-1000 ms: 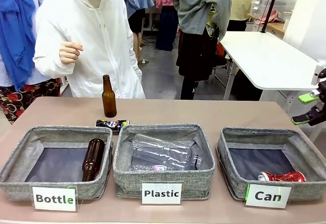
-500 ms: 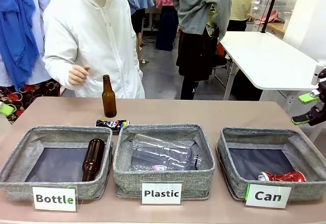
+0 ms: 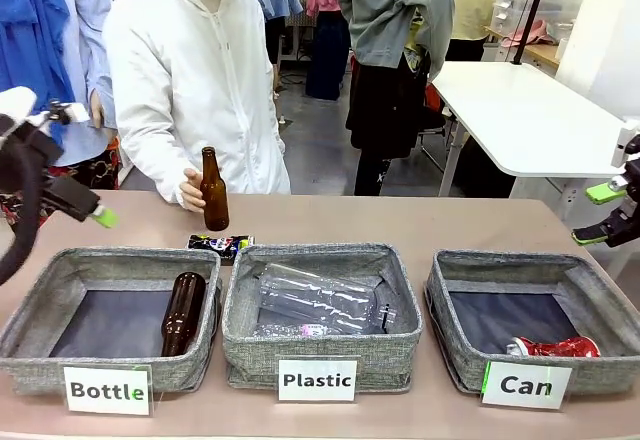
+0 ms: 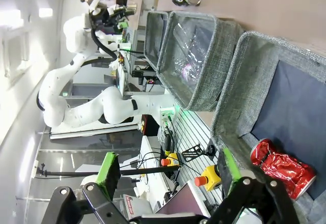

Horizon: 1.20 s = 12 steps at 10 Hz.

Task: Sort the can waste into the basket.
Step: Pick up the can waste from the table and place it in the right Fabric basket.

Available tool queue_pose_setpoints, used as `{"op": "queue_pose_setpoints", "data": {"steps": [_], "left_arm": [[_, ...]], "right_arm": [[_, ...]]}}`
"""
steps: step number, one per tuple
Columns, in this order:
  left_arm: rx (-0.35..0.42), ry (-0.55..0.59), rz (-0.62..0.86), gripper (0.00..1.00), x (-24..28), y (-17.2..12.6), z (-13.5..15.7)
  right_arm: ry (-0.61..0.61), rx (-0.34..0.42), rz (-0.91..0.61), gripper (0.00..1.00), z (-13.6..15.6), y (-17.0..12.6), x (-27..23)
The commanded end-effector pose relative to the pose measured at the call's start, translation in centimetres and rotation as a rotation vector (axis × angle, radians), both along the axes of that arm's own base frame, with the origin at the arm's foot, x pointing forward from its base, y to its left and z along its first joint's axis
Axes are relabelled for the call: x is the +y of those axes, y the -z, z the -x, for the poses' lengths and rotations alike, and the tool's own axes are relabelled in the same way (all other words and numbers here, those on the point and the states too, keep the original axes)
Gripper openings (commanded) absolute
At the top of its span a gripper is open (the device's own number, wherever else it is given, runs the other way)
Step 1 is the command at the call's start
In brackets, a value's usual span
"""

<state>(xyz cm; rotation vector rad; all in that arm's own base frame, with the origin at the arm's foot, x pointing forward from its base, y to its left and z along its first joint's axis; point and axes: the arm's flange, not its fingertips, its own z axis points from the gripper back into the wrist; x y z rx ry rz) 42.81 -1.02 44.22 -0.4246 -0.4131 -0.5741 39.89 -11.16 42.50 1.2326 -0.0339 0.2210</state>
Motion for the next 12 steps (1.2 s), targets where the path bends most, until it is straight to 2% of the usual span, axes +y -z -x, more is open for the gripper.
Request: {"op": "queue_pose_setpoints", "data": {"steps": [1, 2, 4, 5, 7, 8, 10, 11, 12], "left_arm": [[-0.007, 0.0, 0.014, 1.0, 1.0, -0.8, -0.5], [-0.026, -0.022, 0.072, 1.0, 4.1, -2.8, 0.9], [-0.064, -0.079, 0.186, 1.0, 12.0, -5.1, 6.4], [-0.078, -0.095, 0.249, 1.0, 15.1, -5.2, 9.3], [-0.113, -0.198, 0.345, 1.0, 19.5, -3.6, 13.6], [-0.128, -0.178, 0.408, 1.0, 20.5, -3.1, 14.7], [-0.118, -0.203, 0.378, 1.0, 20.8, -3.7, 14.0], [-0.124, -0.238, 0.374, 1.0, 23.7, -5.0, 15.4], [-0.133, -0.303, 0.376, 1.0, 27.9, -6.7, 18.8]], "right_arm": [[0.002, -0.023, 0.007, 1.0, 0.2, 0.1, 0.0], [0.002, -0.023, 0.007, 1.0, 0.2, 0.1, 0.0], [0.002, -0.023, 0.007, 1.0, 0.2, 0.1, 0.0], [0.002, -0.023, 0.007, 1.0, 0.2, 0.1, 0.0], [0.002, -0.023, 0.007, 1.0, 0.2, 0.1, 0.0], [0.002, -0.023, 0.007, 1.0, 0.2, 0.1, 0.0], [0.002, -0.023, 0.007, 1.0, 0.2, 0.1, 0.0], [0.002, -0.023, 0.007, 1.0, 0.2, 0.1, 0.0], [0.002, -0.023, 0.007, 1.0, 0.2, 0.1, 0.0]]}}
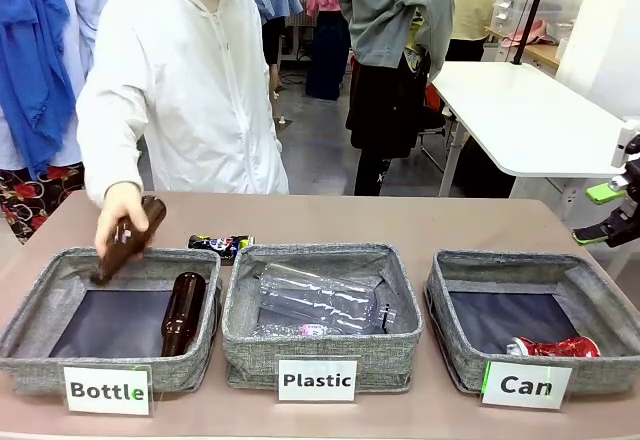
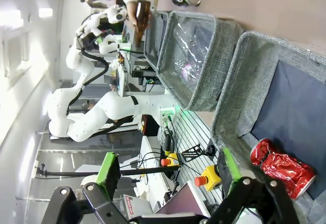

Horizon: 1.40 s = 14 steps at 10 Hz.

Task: Sort the can waste into the basket.
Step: Pick up the can waste from the table and place it in the right Fabric basket.

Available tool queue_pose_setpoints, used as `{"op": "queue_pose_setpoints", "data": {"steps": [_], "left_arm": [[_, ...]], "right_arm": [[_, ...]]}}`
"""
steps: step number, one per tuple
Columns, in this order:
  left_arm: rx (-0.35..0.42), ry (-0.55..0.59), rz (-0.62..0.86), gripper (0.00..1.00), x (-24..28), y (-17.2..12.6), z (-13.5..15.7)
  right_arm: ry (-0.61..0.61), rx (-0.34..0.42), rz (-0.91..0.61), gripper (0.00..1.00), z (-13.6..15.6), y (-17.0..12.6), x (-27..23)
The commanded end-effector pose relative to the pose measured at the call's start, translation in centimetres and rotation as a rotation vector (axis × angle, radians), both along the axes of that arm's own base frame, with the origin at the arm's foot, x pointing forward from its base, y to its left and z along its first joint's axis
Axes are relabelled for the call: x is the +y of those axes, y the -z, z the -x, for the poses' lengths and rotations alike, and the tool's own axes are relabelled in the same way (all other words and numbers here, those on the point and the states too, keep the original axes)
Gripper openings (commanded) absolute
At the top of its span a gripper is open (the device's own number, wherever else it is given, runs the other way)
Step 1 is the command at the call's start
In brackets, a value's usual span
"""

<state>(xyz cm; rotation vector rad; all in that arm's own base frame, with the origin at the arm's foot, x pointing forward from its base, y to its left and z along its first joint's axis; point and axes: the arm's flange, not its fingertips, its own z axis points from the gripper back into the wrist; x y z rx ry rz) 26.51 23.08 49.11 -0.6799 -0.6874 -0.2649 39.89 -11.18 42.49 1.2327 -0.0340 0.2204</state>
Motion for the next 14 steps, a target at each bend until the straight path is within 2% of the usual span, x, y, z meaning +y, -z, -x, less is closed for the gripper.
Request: {"op": "queue_pose_setpoints", "data": {"steps": [1, 2, 5, 8, 10, 11, 13, 14], "left_arm": [[-0.031, -0.069, 0.06, 1.0, 7.7, -2.8, 6.7], [-0.063, -0.119, 0.114, 1.0, 9.7, -2.7, 9.5], [-0.11, -0.232, 0.226, 1.0, 10.9, -0.2, 13.7], [-0.118, -0.267, 0.232, 1.0, 10.4, -0.2, 14.3], [-0.109, -0.197, 0.197, 1.0, 8.4, -1.1, 10.9], [-0.058, -0.155, 0.159, 1.0, 6.3, -1.4, 7.5], [0.051, 0.03, 0.082, 1.0, 1.1, -1.6, 1.1], [0.131, 0.033, -0.031, 1.0, -2.2, -1.5, -2.5]], "right_arm": [[0.002, -0.024, 0.007, 1.0, 0.2, 0.1, 0.0], [0.002, -0.024, 0.007, 1.0, 0.2, 0.1, 0.0], [0.002, -0.024, 0.007, 1.0, 0.2, 0.1, 0.0], [0.002, -0.024, 0.007, 1.0, 0.2, 0.1, 0.0], [0.002, -0.024, 0.007, 1.0, 0.2, 0.1, 0.0], [0.002, -0.024, 0.007, 1.0, 0.2, 0.1, 0.0], [0.002, -0.024, 0.007, 1.0, 0.2, 0.1, 0.0], [0.002, -0.024, 0.007, 1.0, 0.2, 0.1, 0.0]]}}
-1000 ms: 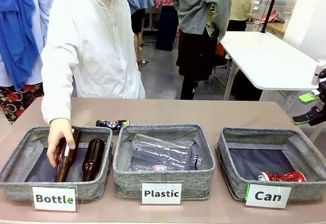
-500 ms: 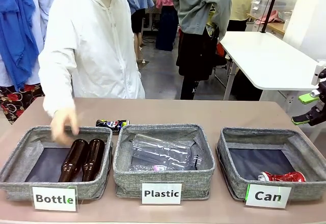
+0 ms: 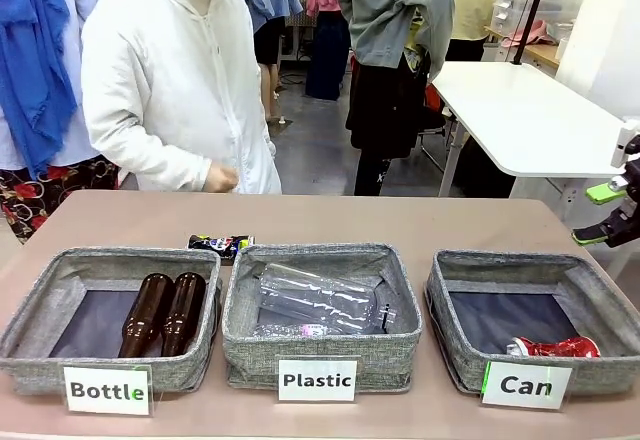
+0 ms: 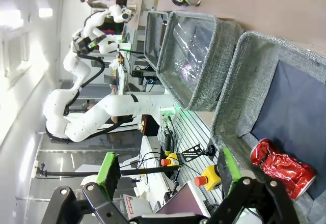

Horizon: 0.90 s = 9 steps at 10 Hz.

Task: Sort the can waste into the basket.
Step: Pick up the can waste from the table and place it in the right Fabric basket.

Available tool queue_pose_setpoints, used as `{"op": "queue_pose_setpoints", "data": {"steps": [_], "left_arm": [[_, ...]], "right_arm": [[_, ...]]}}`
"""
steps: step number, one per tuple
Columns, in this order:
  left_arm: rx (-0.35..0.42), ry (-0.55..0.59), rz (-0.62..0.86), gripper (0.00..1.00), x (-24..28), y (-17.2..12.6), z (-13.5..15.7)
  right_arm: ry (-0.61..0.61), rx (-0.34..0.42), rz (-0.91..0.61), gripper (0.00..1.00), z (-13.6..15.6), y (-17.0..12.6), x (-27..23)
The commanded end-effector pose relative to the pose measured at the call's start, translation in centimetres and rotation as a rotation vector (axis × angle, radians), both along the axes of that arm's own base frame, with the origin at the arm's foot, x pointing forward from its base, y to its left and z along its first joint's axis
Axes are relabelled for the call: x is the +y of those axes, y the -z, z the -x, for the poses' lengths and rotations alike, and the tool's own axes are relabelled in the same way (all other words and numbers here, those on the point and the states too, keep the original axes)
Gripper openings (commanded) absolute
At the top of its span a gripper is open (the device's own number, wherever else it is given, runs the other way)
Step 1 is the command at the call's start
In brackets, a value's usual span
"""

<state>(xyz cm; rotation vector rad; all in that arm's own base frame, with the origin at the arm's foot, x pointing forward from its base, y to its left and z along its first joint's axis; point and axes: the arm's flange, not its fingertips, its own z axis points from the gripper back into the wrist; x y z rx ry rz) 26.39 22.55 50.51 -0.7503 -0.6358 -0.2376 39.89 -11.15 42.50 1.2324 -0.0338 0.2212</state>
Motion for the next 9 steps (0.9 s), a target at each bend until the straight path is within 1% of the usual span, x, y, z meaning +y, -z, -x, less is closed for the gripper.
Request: {"op": "queue_pose_setpoints", "data": {"steps": [1, 3, 5, 6, 7, 8, 9], "left_arm": [[0.092, 0.067, -0.219, 1.0, -5.9, -0.5, -5.6], [0.061, 0.247, -0.345, 1.0, -13.5, -1.3, -9.4], [0.088, 0.384, -0.451, 1.0, -20.4, -0.8, -13.1], [0.114, 0.428, -0.493, 1.0, -23.0, 0.1, -14.6], [0.135, 0.449, -0.512, 1.0, -24.6, 1.0, -15.7], [0.357, 0.181, -0.517, 1.0, -23.4, 1.0, -15.9], [0.104, 0.454, -0.474, 1.0, -25.3, 0.7, -14.1]], "right_arm": [[0.002, -0.023, 0.007, 1.0, 0.2, 0.1, 0.0], [0.002, -0.023, 0.007, 1.0, 0.2, 0.1, 0.0], [0.002, -0.023, 0.007, 1.0, 0.2, 0.1, 0.0], [0.002, -0.023, 0.007, 1.0, 0.2, 0.1, 0.0], [0.002, -0.023, 0.007, 1.0, 0.2, 0.1, 0.0], [0.002, -0.023, 0.007, 1.0, 0.2, 0.1, 0.0], [0.002, -0.023, 0.007, 1.0, 0.2, 0.1, 0.0]]}}
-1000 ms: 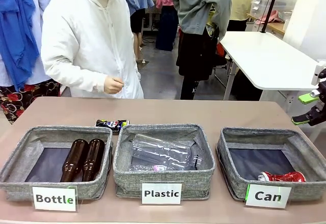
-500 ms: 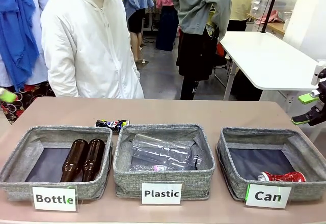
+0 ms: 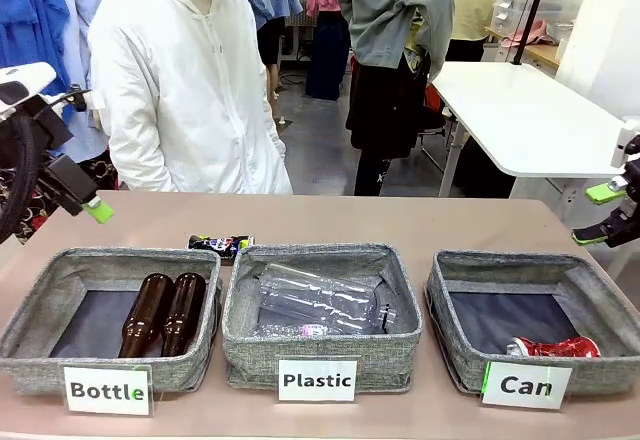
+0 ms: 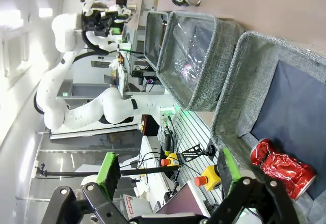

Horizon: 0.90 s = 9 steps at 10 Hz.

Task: Sort the can waste into the basket.
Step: Pick up the can waste from the table and place it in the right Fabric basket.

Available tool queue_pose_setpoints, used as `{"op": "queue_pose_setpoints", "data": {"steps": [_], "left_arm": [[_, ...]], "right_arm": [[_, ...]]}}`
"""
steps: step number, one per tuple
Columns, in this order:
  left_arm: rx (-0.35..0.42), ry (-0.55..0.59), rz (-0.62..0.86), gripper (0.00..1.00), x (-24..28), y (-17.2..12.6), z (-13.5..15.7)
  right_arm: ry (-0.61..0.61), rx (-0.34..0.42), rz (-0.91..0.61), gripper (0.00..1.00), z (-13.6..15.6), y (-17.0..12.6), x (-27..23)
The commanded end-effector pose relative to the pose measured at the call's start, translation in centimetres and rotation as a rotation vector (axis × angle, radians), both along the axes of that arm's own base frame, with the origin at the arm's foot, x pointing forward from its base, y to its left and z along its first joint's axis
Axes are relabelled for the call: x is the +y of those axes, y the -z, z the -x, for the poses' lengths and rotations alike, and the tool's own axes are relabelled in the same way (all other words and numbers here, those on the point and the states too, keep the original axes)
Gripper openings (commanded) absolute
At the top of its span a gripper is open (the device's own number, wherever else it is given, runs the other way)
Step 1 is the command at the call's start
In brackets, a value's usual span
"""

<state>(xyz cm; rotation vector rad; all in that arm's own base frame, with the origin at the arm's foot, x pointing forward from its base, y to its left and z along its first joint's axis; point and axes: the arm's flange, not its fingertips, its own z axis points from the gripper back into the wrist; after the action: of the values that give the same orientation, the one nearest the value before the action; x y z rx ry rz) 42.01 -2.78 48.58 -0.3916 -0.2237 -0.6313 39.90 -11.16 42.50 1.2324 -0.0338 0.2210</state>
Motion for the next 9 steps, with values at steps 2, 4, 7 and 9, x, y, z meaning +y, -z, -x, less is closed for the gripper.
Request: {"op": "queue_pose_setpoints", "data": {"steps": [2, 4, 7, 9], "left_arm": [[-0.063, 0.097, 0.051, 1.0, 0.0, -1.3, 1.6], [-0.054, 0.25, -0.059, 1.0, -1.7, -0.7, -2.0], [-0.25, 0.885, -0.272, 1.0, -8.7, -1.4, -8.8], [-0.334, 1.106, -0.295, 1.0, -12.0, 0.5, -10.8]], "right_arm": [[0.002, -0.023, 0.007, 1.0, 0.2, 0.1, 0.0], [0.002, -0.023, 0.007, 1.0, 0.2, 0.1, 0.0], [0.002, -0.023, 0.007, 1.0, 0.2, 0.1, 0.0], [0.002, -0.023, 0.007, 1.0, 0.2, 0.1, 0.0]]}}
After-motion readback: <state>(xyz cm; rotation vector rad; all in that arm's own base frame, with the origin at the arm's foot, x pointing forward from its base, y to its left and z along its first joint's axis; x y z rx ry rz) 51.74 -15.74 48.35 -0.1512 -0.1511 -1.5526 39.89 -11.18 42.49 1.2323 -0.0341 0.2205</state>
